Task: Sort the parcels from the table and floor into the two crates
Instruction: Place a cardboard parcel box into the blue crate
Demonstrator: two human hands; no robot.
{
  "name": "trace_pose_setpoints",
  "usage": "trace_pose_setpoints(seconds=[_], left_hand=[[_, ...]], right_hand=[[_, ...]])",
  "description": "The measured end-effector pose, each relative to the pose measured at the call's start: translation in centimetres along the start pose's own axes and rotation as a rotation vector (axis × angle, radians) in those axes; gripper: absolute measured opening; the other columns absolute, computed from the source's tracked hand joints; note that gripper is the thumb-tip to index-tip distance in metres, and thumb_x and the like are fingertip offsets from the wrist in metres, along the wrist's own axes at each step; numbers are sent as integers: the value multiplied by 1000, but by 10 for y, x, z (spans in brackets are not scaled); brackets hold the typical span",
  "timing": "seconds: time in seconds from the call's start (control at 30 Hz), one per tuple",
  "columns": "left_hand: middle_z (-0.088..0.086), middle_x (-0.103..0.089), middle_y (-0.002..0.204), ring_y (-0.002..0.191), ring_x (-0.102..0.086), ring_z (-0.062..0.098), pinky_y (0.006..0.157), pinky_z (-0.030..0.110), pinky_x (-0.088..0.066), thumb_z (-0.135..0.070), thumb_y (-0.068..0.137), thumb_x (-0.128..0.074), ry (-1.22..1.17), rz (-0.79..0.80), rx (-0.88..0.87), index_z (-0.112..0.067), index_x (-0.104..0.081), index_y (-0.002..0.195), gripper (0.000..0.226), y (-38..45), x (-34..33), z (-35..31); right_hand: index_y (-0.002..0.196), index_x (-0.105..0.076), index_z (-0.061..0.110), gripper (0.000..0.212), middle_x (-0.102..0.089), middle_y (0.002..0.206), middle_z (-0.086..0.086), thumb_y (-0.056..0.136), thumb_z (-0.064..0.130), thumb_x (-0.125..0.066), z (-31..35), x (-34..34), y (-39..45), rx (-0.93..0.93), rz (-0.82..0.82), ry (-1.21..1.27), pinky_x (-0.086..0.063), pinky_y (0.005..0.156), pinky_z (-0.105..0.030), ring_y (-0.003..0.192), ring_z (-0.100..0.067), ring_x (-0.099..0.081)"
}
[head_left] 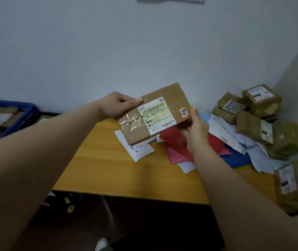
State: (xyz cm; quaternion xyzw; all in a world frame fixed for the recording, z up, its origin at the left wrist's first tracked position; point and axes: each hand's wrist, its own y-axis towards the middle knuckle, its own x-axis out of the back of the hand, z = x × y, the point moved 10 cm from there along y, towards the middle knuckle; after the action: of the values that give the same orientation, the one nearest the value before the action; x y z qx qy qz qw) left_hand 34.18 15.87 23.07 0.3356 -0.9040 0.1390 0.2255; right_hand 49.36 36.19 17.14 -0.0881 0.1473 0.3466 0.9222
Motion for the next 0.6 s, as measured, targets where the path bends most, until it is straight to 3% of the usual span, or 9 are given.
trace_pose_setpoints(seconds=[0.07, 0.13, 0.2, 0.27, 0.37, 0.47, 0.53, 0.6], left_hand=[[3, -74, 88, 81, -70, 15, 72, 30, -59, -60, 75, -67, -22, 63, 42, -26, -75, 97, 41, -17, 10, 18], [7, -70, 107, 97, -68, 22, 85, 40, -57, -56, 77, -71, -73, 103, 93, -28, -71, 109, 43, -32, 15, 43], [3, -66, 112, 104, -66, 22, 88, 43, -56, -53, 81, -68, -91, 78, 135, -32, -67, 116, 41, -43, 24, 70], [-1, -67, 106, 104, -65, 23, 87, 43, -57, -52, 84, -65, -88, 23, 167, -33, -66, 115, 37, -53, 45, 96], [2, -69, 107, 103, -66, 24, 89, 44, -56, -51, 81, -69, -85, -16, 231, -30, -67, 114, 39, -74, 97, 140], [0, -72, 109, 102, -68, 20, 90, 37, -55, -52, 70, -75, -3, 108, 271, -32, -70, 113, 48, -102, 149, 189], [-6, -72, 110, 104, -68, 14, 93, 33, -53, -48, 70, -78, 54, 182, 297, -32, -72, 112, 45, -121, 183, 227], [-10, -71, 111, 105, -66, 8, 96, 31, -50, -44, 72, -79, 58, 207, 330, -33, -72, 112, 42, -142, 219, 264]], right_hand=[[81, -75, 22, 36, -76, 86, 0, 94, 49, -54, -11, -20, -1, -10, -27, -74, -59, 75, -37, 87, -17, -73], [90, -73, 20, 48, -75, 92, -2, 95, 58, -43, -25, -36, 0, -14, -105, -251, -55, 87, -42, 92, -21, -70], [110, -65, 10, 62, -70, 108, -10, 95, 61, -34, -45, -57, 0, -53, -142, -378, -50, 95, -48, 104, -29, -64], [117, -60, 6, 64, -67, 114, -14, 95, 61, -36, -74, -86, -1, -146, -91, -430, -50, 95, -51, 108, -33, -62], [104, -63, 9, 57, -67, 111, -16, 92, 62, -46, -114, -145, -8, -254, 47, -444, -52, 92, -50, 104, -34, -64], [136, -50, 15, 75, -46, 143, -12, 85, 70, -49, -137, -219, -19, -159, 162, -701, -36, 107, -41, 130, -31, -46], [139, -46, 24, 75, -41, 147, -3, 82, 73, -49, -160, -295, -44, -101, 406, -742, -35, 104, -36, 133, -23, -41], [120, -57, 34, 69, -52, 135, 8, 70, 81, -46, -199, -368, -85, -142, 712, -846, -38, 91, -26, 119, -11, -48]])
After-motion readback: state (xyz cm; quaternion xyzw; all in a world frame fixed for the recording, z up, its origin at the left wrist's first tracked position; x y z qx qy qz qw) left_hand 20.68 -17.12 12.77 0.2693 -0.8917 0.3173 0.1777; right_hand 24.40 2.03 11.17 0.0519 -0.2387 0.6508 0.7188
